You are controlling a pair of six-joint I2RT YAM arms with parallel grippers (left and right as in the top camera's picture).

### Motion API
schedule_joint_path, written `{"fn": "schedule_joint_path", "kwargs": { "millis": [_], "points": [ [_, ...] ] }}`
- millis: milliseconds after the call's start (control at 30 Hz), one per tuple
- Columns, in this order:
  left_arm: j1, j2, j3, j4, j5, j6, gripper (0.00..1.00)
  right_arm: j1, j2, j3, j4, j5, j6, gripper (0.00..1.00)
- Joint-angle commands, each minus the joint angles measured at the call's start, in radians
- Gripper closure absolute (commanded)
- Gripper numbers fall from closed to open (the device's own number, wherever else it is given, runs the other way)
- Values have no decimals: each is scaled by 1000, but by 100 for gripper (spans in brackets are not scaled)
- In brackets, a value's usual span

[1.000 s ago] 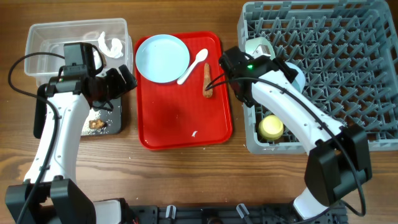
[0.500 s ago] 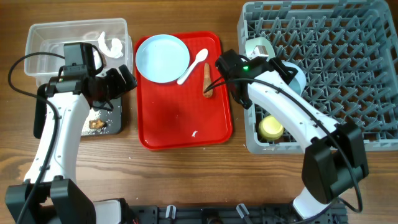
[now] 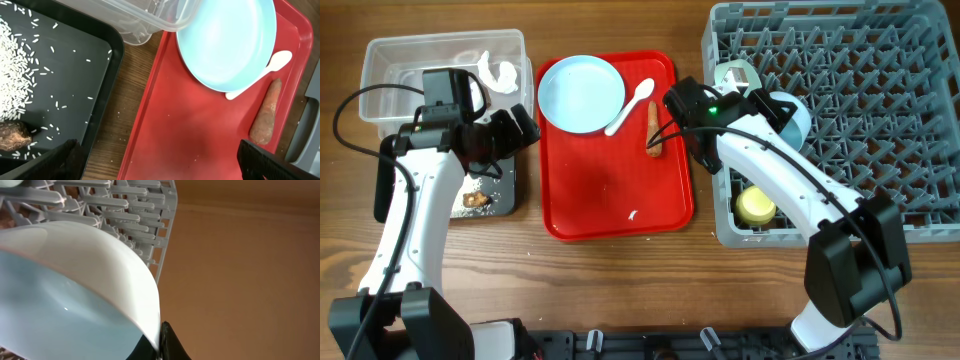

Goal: Sort waste into correct bins and load items into the dishwasher rack
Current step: 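Carry the light-blue bowl into the rack and place it upright, then move the right gripper to the light-blue plate and grasp its edge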

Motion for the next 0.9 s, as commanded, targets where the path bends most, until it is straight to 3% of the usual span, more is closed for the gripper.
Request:
{"fn": "schedule_joint_path", "kwargs": {
  "millis": [0,433,600,867],
  "points": [
    [6,-11,18,3,-3,2,0,-2,14,-3,5,-44,-11,96],
    [6,-11,18,3,-3,2,0,-1,14,-3,3,-88,-11,96],
    [6,-11,18,3,-3,2,0,16,14,-3,-34,-208,-12,96],
    [6,-11,18,3,-3,2,0,79,14,-3,-57,-328,-12,84]
  ]
}}
